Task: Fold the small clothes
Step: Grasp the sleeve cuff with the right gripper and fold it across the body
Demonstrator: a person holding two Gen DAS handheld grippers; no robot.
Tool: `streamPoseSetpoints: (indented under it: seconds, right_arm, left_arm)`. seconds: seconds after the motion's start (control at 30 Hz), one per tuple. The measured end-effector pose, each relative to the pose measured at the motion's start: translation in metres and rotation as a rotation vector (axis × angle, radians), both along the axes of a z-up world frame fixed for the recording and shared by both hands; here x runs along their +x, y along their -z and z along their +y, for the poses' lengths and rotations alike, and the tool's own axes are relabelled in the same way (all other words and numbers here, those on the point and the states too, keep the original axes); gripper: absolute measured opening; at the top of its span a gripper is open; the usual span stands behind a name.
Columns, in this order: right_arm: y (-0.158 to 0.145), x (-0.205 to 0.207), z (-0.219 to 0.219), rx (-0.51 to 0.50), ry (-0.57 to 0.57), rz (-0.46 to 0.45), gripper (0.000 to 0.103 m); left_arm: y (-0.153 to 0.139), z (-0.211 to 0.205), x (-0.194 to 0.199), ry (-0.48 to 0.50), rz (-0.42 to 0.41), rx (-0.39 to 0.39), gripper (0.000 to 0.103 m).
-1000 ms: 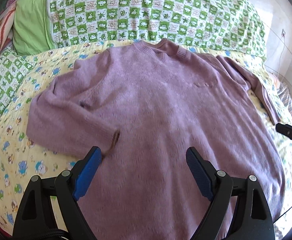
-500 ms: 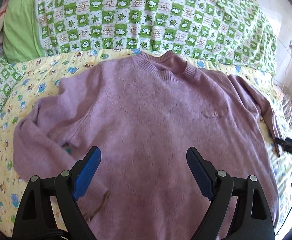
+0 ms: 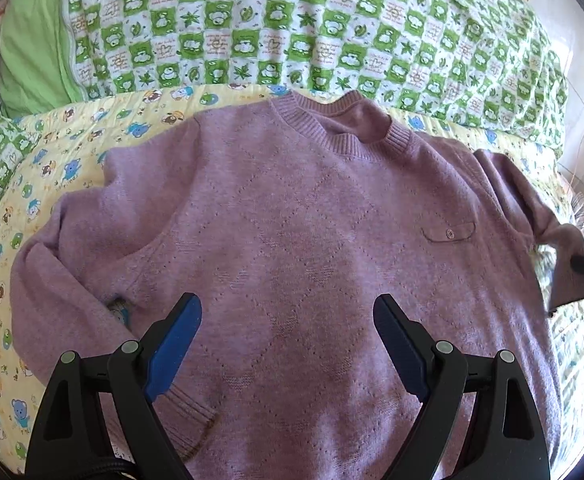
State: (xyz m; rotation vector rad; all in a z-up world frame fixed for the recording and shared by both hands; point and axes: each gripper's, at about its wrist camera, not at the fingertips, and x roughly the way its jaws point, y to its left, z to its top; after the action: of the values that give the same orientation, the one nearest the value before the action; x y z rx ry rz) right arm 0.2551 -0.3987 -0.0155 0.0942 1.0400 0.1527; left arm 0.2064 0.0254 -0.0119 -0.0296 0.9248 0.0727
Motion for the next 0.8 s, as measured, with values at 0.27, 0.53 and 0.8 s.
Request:
streamPoseSetpoints:
  seconds: [0.27, 0.53, 0.8]
  right_arm:
    - [-0.037, 0.036, 0.171, 0.255, -0.325, -0.023, 0.006]
    - [0.004, 0.079, 0.301, 0.404, -0.439, 0.151, 0.025]
    - [0.025, 0.07, 0.217, 0.419, -0.287, 0.161, 0.047]
  left_arm:
    - [-0.014, 0.031, -0.01, -0.093, -0.013, -0.028, 0.089]
    - [0.003, 0.054, 0.003, -0.166, 0.048, -0.066, 0.09]
    - [0.038, 0.053, 0.059, -0.127, 0.164, -0.129, 0.09]
